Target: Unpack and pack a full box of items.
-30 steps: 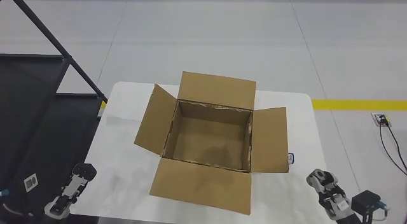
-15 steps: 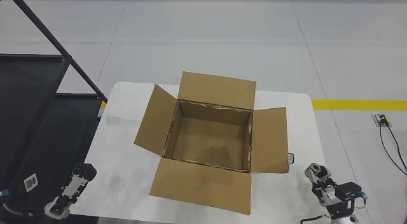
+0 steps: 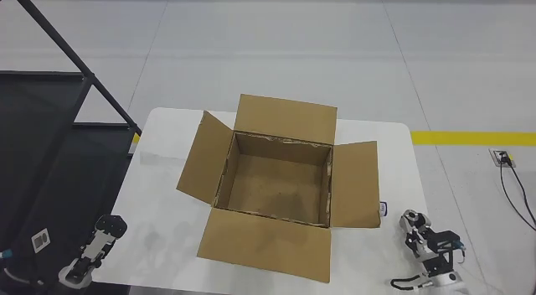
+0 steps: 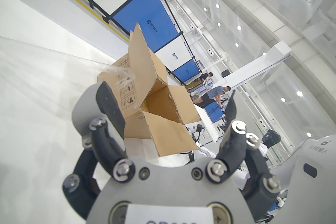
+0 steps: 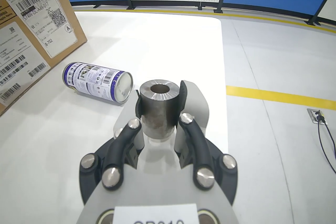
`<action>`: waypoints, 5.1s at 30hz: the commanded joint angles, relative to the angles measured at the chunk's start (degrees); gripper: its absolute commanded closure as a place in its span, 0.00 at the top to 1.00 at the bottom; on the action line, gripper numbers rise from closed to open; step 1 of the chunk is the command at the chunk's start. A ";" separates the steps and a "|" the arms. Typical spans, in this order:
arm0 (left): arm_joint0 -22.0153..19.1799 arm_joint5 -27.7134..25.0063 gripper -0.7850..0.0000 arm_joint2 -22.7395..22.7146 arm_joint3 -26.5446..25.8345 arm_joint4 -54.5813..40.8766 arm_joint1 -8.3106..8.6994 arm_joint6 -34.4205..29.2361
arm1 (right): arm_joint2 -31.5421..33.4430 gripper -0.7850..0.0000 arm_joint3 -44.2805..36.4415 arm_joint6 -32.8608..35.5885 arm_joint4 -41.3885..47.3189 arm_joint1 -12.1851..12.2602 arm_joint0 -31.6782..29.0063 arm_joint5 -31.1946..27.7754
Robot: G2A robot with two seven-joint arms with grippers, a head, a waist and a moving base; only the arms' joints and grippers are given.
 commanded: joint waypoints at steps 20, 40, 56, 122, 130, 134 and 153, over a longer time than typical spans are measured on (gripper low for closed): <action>0.00 0.00 1.00 0.00 0.00 0.00 0.00 0.00 | -0.83 0.45 -1.29 2.41 -0.61 0.47 -0.32 1.00; 0.00 0.00 1.00 0.00 0.00 0.00 0.00 0.00 | 5.45 0.46 -16.05 -6.33 13.09 1.91 -14.90 -21.96; 0.00 0.00 1.00 0.00 0.00 0.00 0.00 0.00 | -2.67 1.00 -35.86 12.04 36.89 0.44 -23.60 -18.07; 0.00 0.00 1.00 0.00 0.00 0.00 0.00 0.00 | -10.79 0.25 -44.84 37.36 57.05 -0.57 -16.26 -6.14; 0.00 0.00 1.00 0.00 0.00 0.00 0.00 0.00 | -11.95 0.25 -45.01 37.64 56.40 -0.77 -15.57 -5.46; 0.00 0.00 1.00 0.00 0.00 0.00 0.00 0.00 | -12.34 0.25 -44.96 38.13 56.15 -0.82 -15.07 -5.26; 0.00 0.00 1.00 0.00 0.00 0.00 0.00 0.00 | -12.62 1.00 -43.56 40.98 57.25 -0.85 -12.19 -5.97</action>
